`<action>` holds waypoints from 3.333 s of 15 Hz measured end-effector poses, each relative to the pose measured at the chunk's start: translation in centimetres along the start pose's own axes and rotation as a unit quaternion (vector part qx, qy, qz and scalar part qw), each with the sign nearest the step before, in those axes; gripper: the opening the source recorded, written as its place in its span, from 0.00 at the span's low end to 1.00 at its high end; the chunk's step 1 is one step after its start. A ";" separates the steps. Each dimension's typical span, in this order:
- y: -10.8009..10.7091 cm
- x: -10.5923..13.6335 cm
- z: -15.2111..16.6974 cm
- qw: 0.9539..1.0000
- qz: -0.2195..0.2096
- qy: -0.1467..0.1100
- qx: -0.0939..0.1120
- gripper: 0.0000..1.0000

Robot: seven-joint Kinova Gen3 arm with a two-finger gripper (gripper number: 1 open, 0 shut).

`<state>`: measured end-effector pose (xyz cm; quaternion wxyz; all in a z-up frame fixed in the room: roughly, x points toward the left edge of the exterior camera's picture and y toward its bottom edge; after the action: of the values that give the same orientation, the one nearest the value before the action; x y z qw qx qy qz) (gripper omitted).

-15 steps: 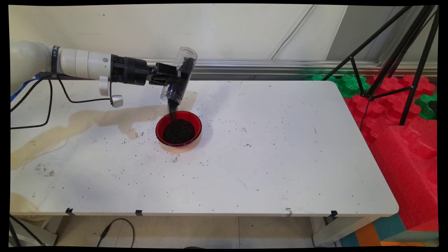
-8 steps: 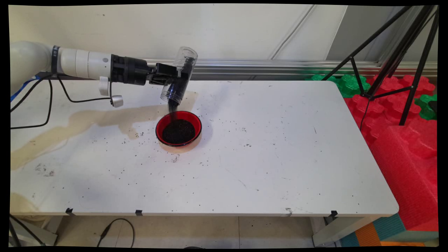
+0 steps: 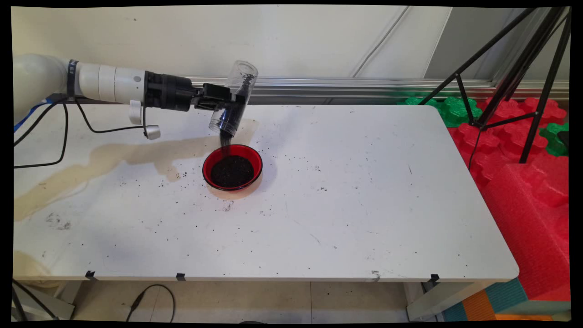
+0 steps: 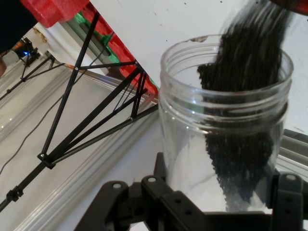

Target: Pour the black seasoning powder in the red bowl

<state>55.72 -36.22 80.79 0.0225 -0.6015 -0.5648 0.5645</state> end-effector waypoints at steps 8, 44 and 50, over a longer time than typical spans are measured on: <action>-0.1 0.2 0.0 1.000 0.018 0.000 0.003 0.00; -1.0 0.9 0.5 0.985 0.168 0.004 0.027 0.00; -1.2 1.1 0.6 0.979 0.202 0.003 0.033 0.00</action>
<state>54.23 -35.41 80.67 -0.0703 -0.7038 -0.4130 0.5738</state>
